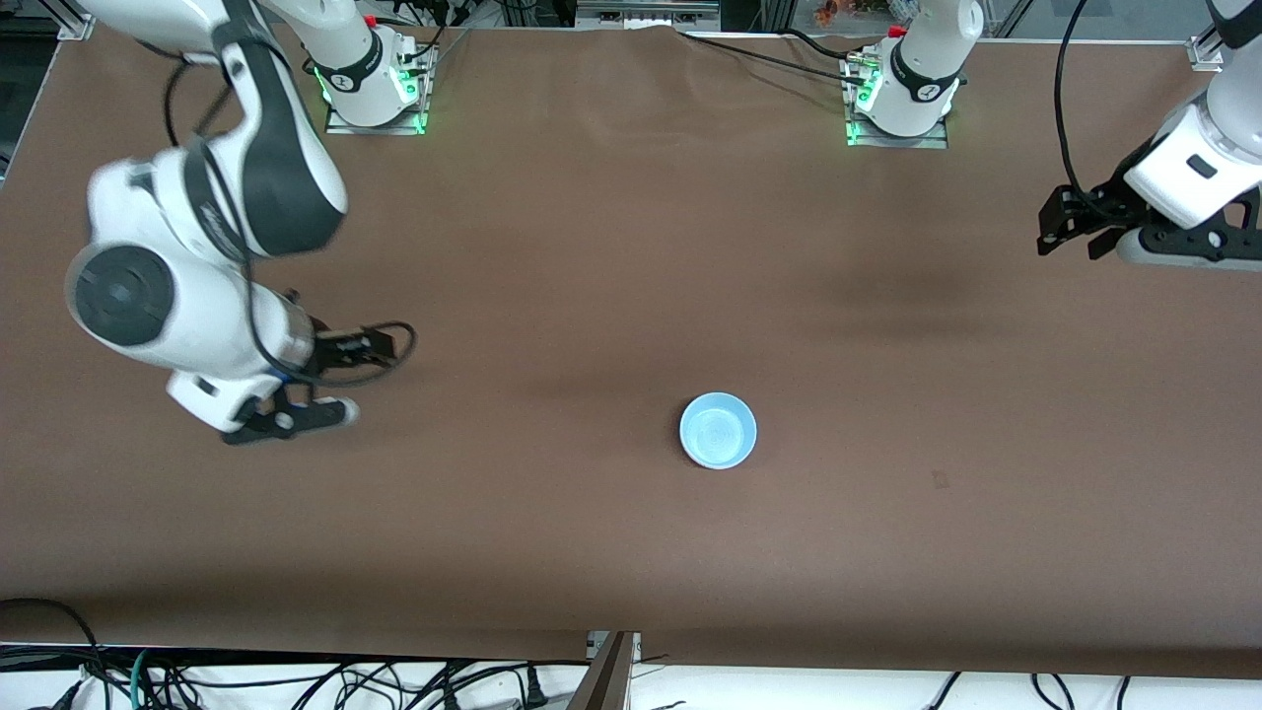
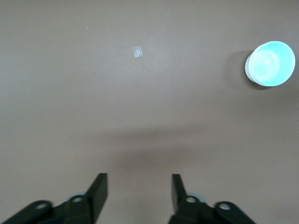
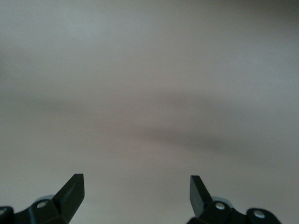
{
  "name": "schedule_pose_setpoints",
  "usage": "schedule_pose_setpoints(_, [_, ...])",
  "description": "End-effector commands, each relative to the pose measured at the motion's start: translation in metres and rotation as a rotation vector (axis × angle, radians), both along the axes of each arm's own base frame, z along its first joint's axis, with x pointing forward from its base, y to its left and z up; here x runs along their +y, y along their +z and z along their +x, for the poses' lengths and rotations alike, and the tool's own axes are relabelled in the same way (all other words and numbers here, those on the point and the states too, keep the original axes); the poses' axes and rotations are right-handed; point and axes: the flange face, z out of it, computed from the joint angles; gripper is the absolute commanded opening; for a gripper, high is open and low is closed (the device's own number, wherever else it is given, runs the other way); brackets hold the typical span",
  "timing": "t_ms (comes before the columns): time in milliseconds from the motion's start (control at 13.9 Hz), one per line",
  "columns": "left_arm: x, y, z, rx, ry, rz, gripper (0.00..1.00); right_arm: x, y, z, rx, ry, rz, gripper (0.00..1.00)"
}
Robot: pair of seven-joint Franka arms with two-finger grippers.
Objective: Stack pink and blue bowls on white bowl
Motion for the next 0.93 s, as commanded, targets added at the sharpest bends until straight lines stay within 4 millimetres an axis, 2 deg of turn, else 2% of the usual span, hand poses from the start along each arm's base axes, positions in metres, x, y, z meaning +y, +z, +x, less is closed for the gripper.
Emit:
schedule_pose_setpoints(0, [0.004,0.003,0.031,-0.012,-0.006,-0.036,1.0,-0.039,0.067,-0.044,-0.03,-0.02,-0.037,1.0])
schedule_pose_setpoints(144, [0.007,0.002,0.037,-0.012,0.003,-0.04,1.0,-0.056,0.111,-0.059,-0.095,-0.046,-0.025,1.0])
schedule_pose_setpoints(216, [0.006,0.001,0.037,-0.012,0.002,-0.038,1.0,-0.069,0.126,-0.065,-0.117,-0.067,-0.024,1.0])
schedule_pose_setpoints(359, [0.008,-0.01,0.042,0.004,-0.012,0.008,1.0,-0.093,0.135,-0.08,-0.109,-0.081,-0.033,1.0])
schedule_pose_setpoints(503, [0.009,-0.029,0.053,0.018,-0.023,0.037,1.0,-0.126,0.134,-0.094,-0.059,-0.04,-0.036,1.0])
schedule_pose_setpoints(575, [0.011,-0.032,0.059,0.01,-0.023,0.033,1.0,-0.135,0.128,-0.098,-0.027,-0.048,-0.039,1.0])
schedule_pose_setpoints(790, [0.015,-0.052,0.076,0.025,-0.02,0.016,1.0,-0.147,0.124,-0.106,0.01,-0.083,-0.026,1.0])
schedule_pose_setpoints(862, [0.016,-0.051,0.079,0.023,-0.021,0.013,1.0,-0.146,0.124,-0.108,0.014,-0.085,-0.015,1.0])
